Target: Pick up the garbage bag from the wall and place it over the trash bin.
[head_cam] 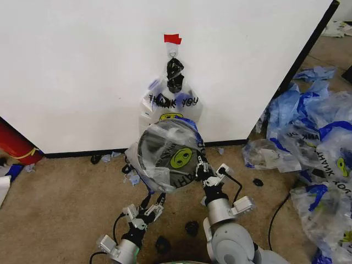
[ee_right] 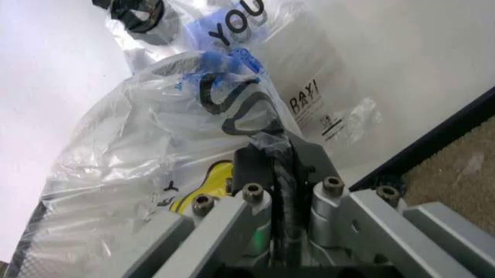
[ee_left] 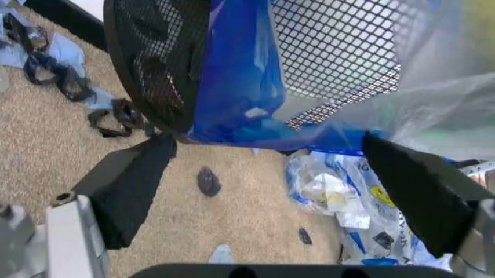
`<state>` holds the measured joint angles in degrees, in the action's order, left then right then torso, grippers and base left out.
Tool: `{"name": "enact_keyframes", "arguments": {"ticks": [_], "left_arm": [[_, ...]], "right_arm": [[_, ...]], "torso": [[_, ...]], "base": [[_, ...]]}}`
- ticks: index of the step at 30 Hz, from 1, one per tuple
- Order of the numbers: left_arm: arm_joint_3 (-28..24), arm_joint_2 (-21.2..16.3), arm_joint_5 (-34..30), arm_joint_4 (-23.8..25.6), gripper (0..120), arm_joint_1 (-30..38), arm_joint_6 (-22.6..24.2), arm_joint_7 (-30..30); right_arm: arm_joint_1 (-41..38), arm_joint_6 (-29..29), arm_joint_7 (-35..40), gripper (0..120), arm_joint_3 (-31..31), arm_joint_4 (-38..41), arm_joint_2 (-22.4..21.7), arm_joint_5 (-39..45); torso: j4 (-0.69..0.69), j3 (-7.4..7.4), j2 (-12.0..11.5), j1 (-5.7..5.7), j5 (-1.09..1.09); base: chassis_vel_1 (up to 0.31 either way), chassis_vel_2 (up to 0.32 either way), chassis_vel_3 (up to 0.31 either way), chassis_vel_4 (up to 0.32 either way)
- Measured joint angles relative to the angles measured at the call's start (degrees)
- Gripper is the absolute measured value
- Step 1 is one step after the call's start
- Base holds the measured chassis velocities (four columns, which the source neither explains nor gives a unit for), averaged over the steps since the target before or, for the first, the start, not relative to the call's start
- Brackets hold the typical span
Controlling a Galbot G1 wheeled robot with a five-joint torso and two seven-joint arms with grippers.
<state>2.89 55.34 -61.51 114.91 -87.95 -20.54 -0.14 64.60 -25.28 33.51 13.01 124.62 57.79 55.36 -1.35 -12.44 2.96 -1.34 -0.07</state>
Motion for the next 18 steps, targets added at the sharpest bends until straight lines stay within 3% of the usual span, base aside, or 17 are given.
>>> {"name": "enact_keyframes", "arguments": {"ticks": [8,18], "left_arm": [[0.0,-0.1,0.4,-0.3,79,0.2,0.0,0.3],[0.0,0.3,0.9,-0.9,39,0.3,-0.4,0.7]], "right_arm": [[0.5,-0.2,-0.1,1,-0.1,0.1,0.0,-0.4],[0.7,-0.4,-0.1,1,-0.2,0.2,-0.2,-0.7]], "torso": [[0.0,0.0,0.0,0.0,0.01],[0.0,0.0,0.0,0.0,0.0]], "base": [[0.0,0.0,0.0,0.0],[0.0,0.0,0.0,0.0]]}}
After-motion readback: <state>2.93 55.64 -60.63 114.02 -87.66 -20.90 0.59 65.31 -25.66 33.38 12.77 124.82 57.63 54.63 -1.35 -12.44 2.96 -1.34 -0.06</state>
